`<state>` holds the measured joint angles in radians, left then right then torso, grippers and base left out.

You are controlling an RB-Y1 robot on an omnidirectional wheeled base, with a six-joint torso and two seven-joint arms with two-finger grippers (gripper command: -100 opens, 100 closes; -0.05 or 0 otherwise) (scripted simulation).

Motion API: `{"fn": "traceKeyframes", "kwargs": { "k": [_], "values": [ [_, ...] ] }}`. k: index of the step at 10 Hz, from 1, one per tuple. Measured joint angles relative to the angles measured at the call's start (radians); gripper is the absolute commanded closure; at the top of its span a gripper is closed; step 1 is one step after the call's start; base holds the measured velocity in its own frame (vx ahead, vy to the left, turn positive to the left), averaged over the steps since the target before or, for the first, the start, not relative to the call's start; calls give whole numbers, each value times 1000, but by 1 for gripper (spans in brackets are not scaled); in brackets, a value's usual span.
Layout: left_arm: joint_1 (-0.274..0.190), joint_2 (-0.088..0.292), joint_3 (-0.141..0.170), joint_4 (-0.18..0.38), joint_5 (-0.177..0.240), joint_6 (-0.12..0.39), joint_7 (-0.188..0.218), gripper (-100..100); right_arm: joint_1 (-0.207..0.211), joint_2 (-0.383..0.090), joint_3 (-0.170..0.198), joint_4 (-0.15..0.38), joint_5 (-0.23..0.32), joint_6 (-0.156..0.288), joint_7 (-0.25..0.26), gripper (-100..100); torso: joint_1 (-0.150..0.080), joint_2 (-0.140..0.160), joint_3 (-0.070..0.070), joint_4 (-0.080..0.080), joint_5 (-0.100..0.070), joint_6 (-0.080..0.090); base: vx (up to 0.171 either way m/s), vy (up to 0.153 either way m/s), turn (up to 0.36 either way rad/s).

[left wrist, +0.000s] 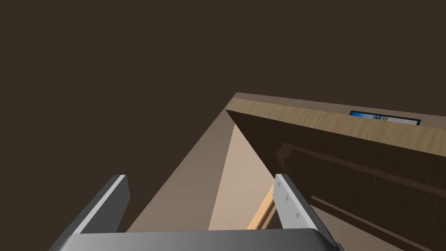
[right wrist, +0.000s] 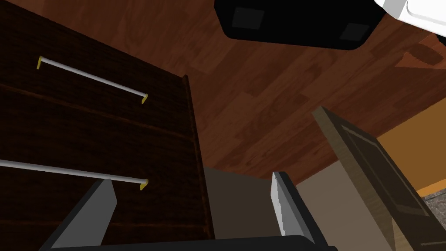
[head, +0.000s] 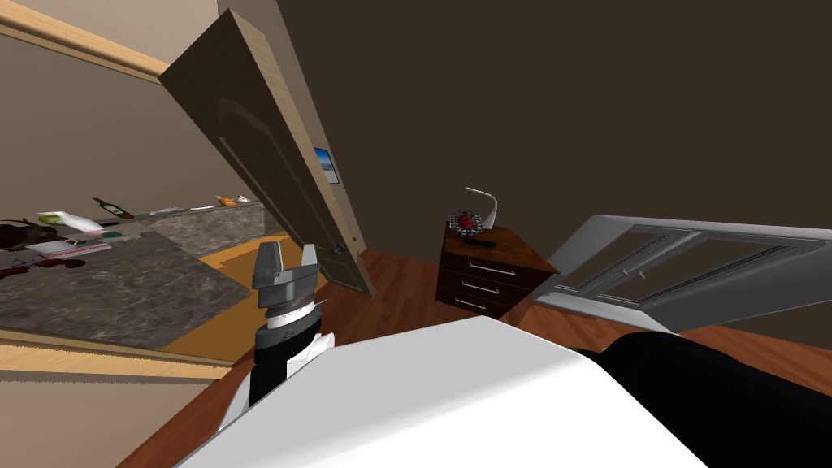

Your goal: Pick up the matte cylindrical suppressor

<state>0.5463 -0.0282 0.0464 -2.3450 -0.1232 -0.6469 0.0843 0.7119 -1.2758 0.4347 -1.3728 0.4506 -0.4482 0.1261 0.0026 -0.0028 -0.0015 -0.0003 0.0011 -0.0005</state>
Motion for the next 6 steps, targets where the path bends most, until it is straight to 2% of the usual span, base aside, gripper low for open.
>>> {"fn": "traceKeyframes", "kwargs": {
  "k": [1,3,5,6],
  "values": [
    [0,0,0,0,0,0,0,0,13,-34,-4,12,6,2,11,-100,-1,-1,0,0,0,-1,36,29,106],
    [0,0,0,0,0,0,0,0,16,-84,-12,64,15,-23,37,-100,-1,-1,-1,0,0,-1,61,42,227],
    [0,0,0,0,0,0,0,0,-5,-144,0,114,35,-35,49,-100,-1,-3,-2,-1,0,0,63,21,136],
    [0,0,0,0,0,0,0,0,-17,-173,7,142,46,-36,54,-100,-2,-3,-2,-1,0,-1,87,14,350]
  ]
}}
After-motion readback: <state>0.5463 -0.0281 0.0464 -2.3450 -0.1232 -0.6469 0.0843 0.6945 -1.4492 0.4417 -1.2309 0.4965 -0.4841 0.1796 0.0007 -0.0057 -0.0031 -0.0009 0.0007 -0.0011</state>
